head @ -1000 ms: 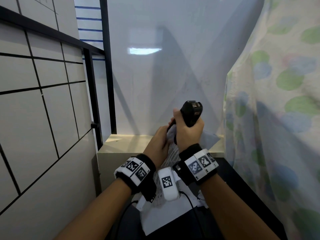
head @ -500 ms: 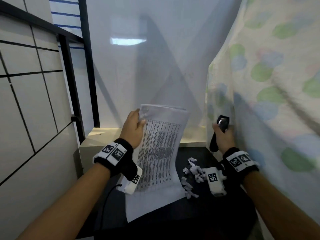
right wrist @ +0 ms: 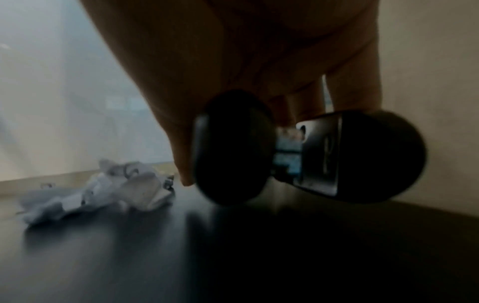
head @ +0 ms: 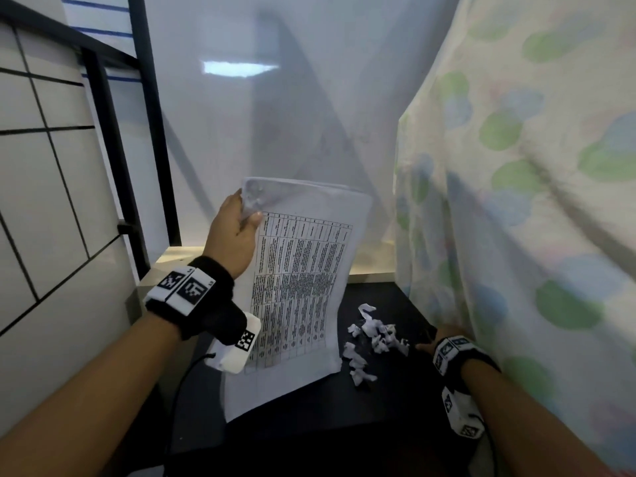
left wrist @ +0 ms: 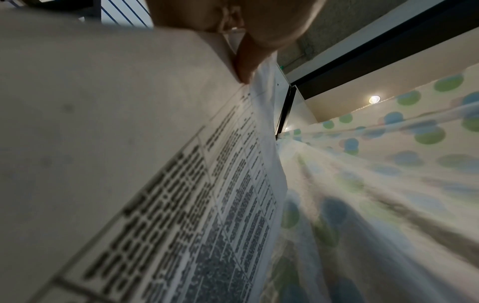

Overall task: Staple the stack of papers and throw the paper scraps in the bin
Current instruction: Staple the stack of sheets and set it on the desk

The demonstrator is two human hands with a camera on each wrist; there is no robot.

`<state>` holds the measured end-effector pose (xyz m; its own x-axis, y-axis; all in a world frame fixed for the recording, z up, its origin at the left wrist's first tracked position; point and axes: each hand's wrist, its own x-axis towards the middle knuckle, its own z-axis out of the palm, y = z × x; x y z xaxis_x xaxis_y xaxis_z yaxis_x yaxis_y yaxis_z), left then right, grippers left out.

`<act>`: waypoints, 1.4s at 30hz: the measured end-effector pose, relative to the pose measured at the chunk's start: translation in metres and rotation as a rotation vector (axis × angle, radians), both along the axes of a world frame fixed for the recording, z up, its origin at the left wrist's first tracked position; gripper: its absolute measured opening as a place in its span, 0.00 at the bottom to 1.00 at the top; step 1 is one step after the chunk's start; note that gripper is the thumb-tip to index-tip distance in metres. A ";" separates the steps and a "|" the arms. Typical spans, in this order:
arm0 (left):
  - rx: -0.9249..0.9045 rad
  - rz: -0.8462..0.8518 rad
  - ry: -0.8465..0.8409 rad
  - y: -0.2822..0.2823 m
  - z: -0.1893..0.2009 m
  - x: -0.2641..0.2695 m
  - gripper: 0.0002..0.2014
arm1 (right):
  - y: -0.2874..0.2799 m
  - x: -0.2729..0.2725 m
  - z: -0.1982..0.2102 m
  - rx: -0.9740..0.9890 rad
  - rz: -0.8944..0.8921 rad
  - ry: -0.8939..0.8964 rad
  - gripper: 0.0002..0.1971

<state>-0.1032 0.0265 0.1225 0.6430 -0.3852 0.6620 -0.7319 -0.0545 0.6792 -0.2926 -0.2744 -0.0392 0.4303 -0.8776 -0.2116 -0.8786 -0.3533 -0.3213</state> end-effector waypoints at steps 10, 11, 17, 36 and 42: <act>-0.077 -0.027 0.042 0.025 0.026 -0.011 0.19 | 0.020 0.023 0.028 -0.185 0.104 -0.081 0.38; -0.083 -0.029 0.038 0.027 0.030 -0.012 0.19 | 0.029 0.030 0.038 -0.156 0.152 -0.229 0.40; -0.154 -0.042 0.036 0.036 0.052 -0.016 0.15 | 0.110 0.058 0.088 0.295 0.609 -0.847 0.44; 0.240 -0.036 0.553 0.051 -0.096 0.006 0.21 | 0.147 0.050 0.024 0.606 0.374 -1.079 0.08; 0.371 0.056 0.576 0.074 -0.167 0.005 0.16 | 0.157 0.072 -0.007 0.478 0.379 -0.867 0.08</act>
